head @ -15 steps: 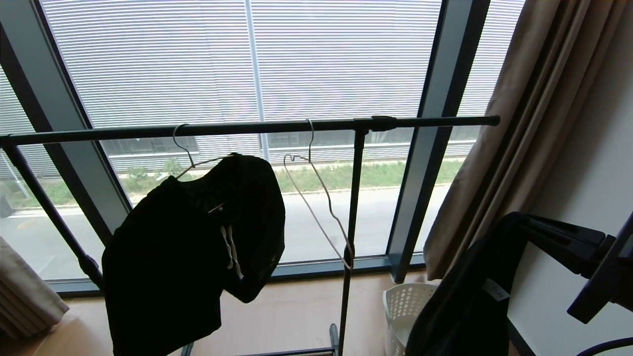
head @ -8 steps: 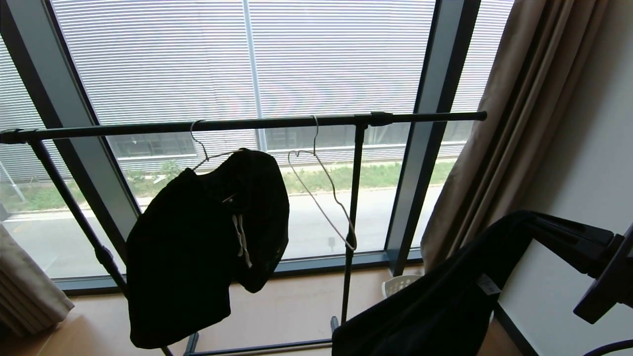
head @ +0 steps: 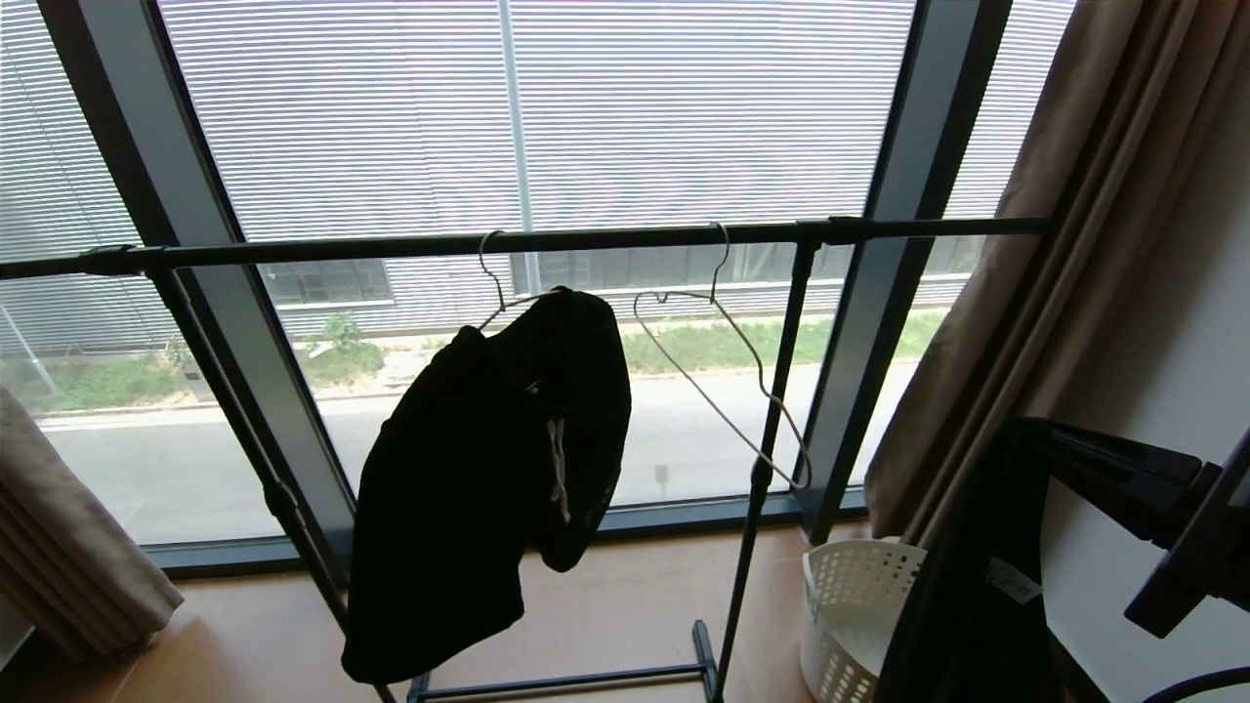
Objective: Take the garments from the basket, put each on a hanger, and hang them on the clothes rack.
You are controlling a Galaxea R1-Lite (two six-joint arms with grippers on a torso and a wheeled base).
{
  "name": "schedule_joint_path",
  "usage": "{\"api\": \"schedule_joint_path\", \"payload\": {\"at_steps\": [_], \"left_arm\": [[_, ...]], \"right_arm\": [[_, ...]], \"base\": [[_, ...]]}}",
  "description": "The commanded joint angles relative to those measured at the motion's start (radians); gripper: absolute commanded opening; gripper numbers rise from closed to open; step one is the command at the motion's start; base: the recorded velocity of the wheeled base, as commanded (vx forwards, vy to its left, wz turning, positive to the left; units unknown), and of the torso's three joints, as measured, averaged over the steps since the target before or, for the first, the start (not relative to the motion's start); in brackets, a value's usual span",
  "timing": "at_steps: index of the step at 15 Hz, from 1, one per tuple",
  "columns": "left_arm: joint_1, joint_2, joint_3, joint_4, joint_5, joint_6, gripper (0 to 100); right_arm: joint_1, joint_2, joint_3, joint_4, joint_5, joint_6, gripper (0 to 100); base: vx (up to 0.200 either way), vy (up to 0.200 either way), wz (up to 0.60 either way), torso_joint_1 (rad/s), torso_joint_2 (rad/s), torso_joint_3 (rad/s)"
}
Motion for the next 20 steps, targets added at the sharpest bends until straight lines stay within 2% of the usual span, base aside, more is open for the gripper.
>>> {"api": "schedule_joint_path", "payload": {"at_steps": [1,7,9,10,12,13,14,15,17,19,20], "left_arm": [[0.001,0.001,0.000,-0.001,-0.001,-0.001,100],[0.001,0.000,0.000,-0.002,0.002,-0.002,100],[0.001,0.001,0.000,0.001,-0.001,0.013,100],[0.000,0.006,0.000,0.001,-0.001,0.037,100],[0.020,0.095,0.000,-0.001,-0.008,0.088,100],[0.023,0.139,-0.002,-0.002,-0.024,0.109,100],[0.023,0.268,-0.076,-0.007,-0.056,0.106,100],[-0.005,0.415,-0.192,-0.007,-0.077,0.025,100],[-0.160,0.702,-0.355,-0.015,-0.099,-0.121,100],[-0.293,0.869,-0.422,-0.059,-0.091,-0.240,100],[-0.414,1.000,-0.450,-0.114,-0.064,-0.305,100]], "right_arm": [[0.000,0.001,0.001,0.001,0.000,-0.001,0],[0.000,0.003,0.018,0.001,-0.001,-0.004,0],[0.003,0.003,0.023,0.007,-0.037,-0.031,0],[0.025,0.006,0.012,0.012,-0.138,-0.034,0],[0.103,0.044,-0.033,0.024,-0.285,-0.004,0],[0.111,0.065,-0.053,0.027,-0.328,0.010,0],[0.128,0.107,-0.102,0.030,-0.408,0.032,0],[0.128,0.139,-0.134,0.033,-0.422,0.059,0],[0.157,0.199,-0.180,0.038,-0.420,0.118,0],[0.215,0.230,-0.192,0.035,-0.417,0.173,0],[0.238,0.233,-0.191,0.033,-0.377,0.187,0]], "base": [[-0.200,0.000,0.00,0.007,0.00,-0.002],[0.000,0.000,0.00,0.000,0.00,0.000],[0.000,0.000,0.00,0.000,0.00,0.000],[0.000,0.000,0.00,0.000,0.00,0.000],[0.000,0.000,0.00,0.000,0.00,0.000],[0.000,0.000,0.00,0.000,0.00,0.000],[0.000,0.000,0.00,0.000,0.00,0.000],[0.000,0.000,0.00,0.000,0.00,0.000],[0.000,0.000,0.00,0.000,0.00,0.000],[0.000,0.000,0.00,0.000,0.00,0.000],[0.000,0.000,0.00,0.000,0.00,0.000]]}}
